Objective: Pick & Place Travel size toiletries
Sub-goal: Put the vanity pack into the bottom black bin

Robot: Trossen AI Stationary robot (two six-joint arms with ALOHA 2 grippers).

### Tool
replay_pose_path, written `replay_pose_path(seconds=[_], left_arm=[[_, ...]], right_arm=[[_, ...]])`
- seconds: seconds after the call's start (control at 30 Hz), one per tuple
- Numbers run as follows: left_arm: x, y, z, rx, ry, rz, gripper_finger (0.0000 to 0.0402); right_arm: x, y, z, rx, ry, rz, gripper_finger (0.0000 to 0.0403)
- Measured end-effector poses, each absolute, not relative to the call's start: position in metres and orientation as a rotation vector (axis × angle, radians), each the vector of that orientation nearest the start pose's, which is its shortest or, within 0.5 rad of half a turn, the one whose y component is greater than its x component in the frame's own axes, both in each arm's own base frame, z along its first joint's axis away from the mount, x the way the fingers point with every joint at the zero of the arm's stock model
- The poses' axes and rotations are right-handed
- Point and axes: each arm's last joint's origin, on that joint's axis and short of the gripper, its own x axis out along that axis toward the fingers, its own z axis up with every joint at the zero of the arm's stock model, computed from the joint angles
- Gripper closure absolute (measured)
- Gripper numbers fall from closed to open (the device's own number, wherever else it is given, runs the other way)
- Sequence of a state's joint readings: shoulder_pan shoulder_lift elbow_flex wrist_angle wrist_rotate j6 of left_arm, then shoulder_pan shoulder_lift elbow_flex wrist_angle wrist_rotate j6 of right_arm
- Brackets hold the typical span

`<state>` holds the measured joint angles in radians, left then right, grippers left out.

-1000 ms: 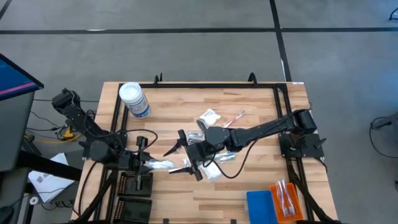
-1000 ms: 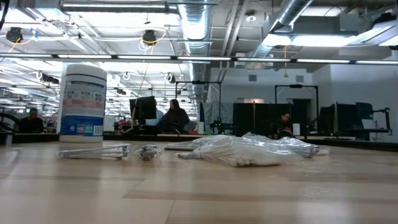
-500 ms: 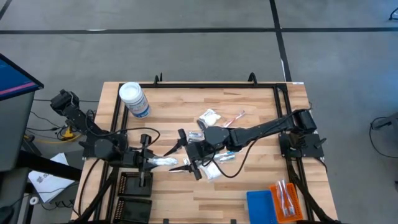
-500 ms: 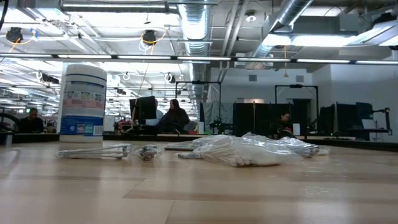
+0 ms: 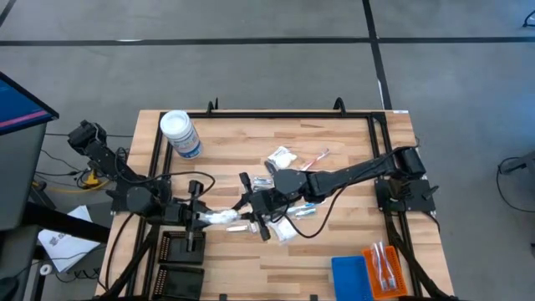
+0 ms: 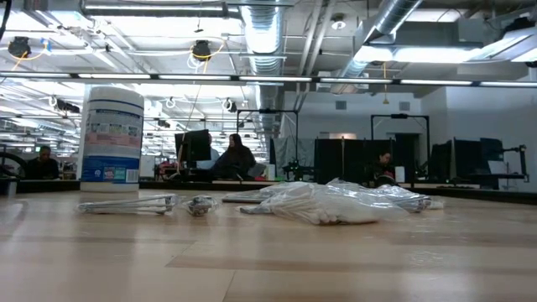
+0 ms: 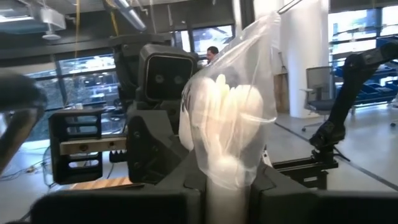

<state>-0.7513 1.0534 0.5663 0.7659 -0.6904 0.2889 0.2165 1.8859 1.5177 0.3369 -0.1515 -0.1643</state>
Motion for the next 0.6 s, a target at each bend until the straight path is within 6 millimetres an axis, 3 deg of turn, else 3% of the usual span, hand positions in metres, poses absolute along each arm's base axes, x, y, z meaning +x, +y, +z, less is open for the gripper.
replay_pose_path(seconds=[0.2, 0.37, 0.6], left_arm=[[0.165, -0.139, 0.297, 0.149, -0.134, 0.159, 0.0285], [0.144, -0.153, 0.314, 0.181, -0.037, 0.342, 0.0232], [0.121, -0.176, 0.336, 0.231, 0.029, 0.4, 0.0191]], right_arm=[[0.438, 0.095, 0.315, -0.125, 0.055, 0.344, 0.0382], [0.438, 0.086, 0.314, -0.075, 0.102, 0.293, 0.0382], [0.435, 0.087, 0.302, -0.055, 0.268, 0.296, 0.0382]])
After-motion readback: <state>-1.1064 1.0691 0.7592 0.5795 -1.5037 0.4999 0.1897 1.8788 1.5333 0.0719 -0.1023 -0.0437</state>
